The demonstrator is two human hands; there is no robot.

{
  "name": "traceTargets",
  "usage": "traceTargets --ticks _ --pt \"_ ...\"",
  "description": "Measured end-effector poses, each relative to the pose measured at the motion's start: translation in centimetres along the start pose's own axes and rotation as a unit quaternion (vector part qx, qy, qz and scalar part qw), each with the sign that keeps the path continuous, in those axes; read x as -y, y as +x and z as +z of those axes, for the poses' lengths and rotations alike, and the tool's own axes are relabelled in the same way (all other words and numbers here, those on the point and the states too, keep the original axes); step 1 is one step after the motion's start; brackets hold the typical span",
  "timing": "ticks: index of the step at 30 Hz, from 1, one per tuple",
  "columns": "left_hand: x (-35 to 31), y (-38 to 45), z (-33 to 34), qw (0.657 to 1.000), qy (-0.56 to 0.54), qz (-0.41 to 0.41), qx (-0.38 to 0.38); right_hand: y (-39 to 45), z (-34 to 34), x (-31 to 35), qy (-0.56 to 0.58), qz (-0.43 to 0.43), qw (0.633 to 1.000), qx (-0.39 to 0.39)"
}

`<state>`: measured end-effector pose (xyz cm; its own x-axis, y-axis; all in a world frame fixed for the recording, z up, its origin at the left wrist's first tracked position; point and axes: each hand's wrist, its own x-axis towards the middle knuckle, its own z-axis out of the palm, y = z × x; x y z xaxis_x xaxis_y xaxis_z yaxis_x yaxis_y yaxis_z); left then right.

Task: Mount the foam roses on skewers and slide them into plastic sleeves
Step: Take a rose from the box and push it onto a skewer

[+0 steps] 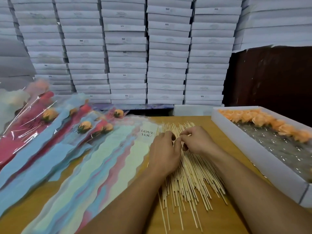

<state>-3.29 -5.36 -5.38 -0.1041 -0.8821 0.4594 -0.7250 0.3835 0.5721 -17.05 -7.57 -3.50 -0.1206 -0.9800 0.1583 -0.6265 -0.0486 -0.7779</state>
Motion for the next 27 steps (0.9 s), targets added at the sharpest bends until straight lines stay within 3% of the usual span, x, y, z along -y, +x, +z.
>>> traceTargets --ticks 13,20,24,27 --pt "0.4 -0.9 0.6 1.0 -0.027 0.002 0.011 -0.2 -1.3 0.9 -0.029 0.001 0.999 -0.046" --pt "0.3 -0.9 0.1 0.999 -0.031 0.003 0.025 2.1 -7.4 0.9 -0.101 0.06 0.991 -0.058" --pt "0.3 -0.9 0.0 0.999 -0.036 0.002 0.025 3.1 -13.9 -1.1 -0.284 0.112 0.942 -0.141" --pt "0.2 -0.8 0.0 0.999 -0.041 0.002 0.024 2.4 -18.2 -3.8 -0.388 0.187 0.896 -0.11"
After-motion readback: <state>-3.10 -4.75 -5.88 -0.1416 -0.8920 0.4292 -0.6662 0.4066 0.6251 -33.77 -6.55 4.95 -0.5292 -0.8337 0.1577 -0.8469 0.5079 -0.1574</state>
